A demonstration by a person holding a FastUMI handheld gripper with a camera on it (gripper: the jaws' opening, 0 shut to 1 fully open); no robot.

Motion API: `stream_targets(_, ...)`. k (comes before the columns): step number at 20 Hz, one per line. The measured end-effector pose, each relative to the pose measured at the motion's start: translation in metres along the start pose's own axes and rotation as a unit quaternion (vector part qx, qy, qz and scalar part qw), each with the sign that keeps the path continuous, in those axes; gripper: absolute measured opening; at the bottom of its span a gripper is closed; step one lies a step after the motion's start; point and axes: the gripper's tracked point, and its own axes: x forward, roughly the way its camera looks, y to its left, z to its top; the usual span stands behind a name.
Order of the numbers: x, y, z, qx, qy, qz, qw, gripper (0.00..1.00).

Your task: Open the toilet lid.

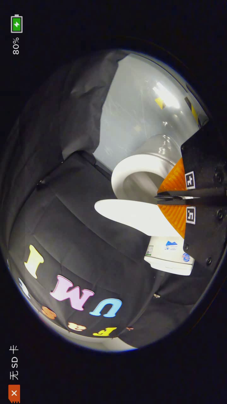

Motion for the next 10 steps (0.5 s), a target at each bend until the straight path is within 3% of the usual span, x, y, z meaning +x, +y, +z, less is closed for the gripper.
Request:
stream_targets(6,-0.025,0.080,0.014,-0.076,-0.036,-0.009,0.996,0.05)
stream_targets(10,-0.035,0.130,0.009,-0.150,-0.055,-0.034,0.987,0.06)
